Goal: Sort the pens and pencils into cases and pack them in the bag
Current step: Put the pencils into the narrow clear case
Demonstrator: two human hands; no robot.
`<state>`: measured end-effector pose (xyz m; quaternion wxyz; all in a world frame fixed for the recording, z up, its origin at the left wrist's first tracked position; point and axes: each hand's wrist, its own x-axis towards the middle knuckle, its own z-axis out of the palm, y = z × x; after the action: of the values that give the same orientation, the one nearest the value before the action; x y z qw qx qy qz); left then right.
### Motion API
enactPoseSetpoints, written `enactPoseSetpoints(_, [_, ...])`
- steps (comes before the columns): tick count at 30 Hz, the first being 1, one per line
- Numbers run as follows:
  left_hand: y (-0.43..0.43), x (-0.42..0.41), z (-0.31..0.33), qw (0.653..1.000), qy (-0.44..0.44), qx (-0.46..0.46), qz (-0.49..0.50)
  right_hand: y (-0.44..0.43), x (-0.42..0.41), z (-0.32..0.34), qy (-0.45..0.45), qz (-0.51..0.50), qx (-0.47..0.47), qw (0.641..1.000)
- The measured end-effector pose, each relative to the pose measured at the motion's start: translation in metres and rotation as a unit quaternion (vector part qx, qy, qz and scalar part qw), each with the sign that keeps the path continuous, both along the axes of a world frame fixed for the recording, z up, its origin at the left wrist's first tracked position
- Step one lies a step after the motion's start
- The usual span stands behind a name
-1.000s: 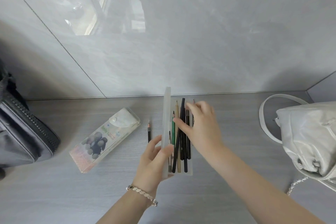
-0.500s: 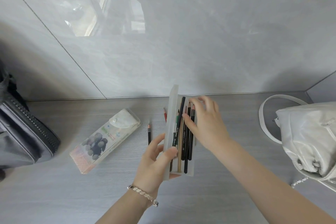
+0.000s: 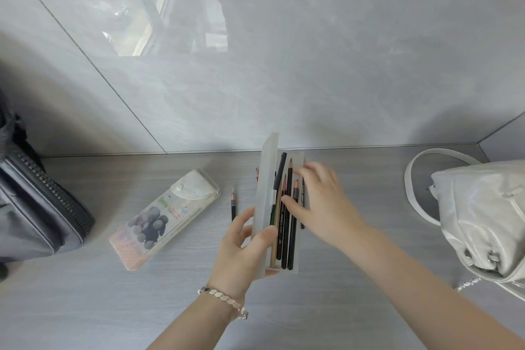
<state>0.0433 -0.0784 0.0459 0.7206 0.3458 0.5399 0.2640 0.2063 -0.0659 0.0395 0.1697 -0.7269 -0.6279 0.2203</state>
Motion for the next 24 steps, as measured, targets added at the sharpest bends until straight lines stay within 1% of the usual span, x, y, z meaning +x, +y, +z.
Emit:
enactPoseSetpoints(3, [0.0, 0.0, 0.0, 1.0, 0.004, -0.001, 0.002, 0.001, -0.001, 0.003, 0.035, -0.028, 0.053, 0.998])
enactPoseSetpoints(5, [0.0, 0.0, 0.001, 1.0, 0.005, -0.001, -0.002, 0.004, -0.001, 0.001, 0.026, -0.026, 0.094, 0.995])
enactPoseSetpoints(6, [0.0, 0.0, 0.001, 1.0, 0.006, 0.001, -0.004, 0.006, -0.002, 0.0, 0.013, -0.021, 0.098, 0.995])
enactPoseSetpoints(8, [0.0, 0.0, 0.002, 1.0, 0.008, 0.005, -0.008, 0.008, -0.004, -0.003, -0.003, -0.016, 0.075, 0.997])
enactPoseSetpoints(13, [0.002, -0.001, 0.0, 1.0, 0.005, 0.0, 0.002, 0.005, -0.009, -0.008, 0.005, -0.006, 0.07, 0.997])
enactPoseSetpoints(16, [0.003, -0.002, -0.002, 1.0, -0.004, -0.011, 0.005, 0.004, -0.012, -0.007, 0.01, -0.018, 0.109, 0.994])
enactPoseSetpoints(18, [0.003, -0.002, -0.003, 1.0, -0.01, -0.017, 0.001, 0.006, -0.015, -0.008, -0.014, -0.012, 0.128, 0.992])
enactPoseSetpoints(21, [0.002, -0.003, -0.003, 1.0, -0.012, -0.016, -0.006, 0.011, -0.018, -0.009, -0.028, -0.008, 0.094, 0.995])
enactPoseSetpoints(24, [0.002, -0.005, -0.003, 1.0, -0.017, -0.015, -0.005, 0.012, -0.019, -0.013, -0.02, 0.01, 0.099, 0.995])
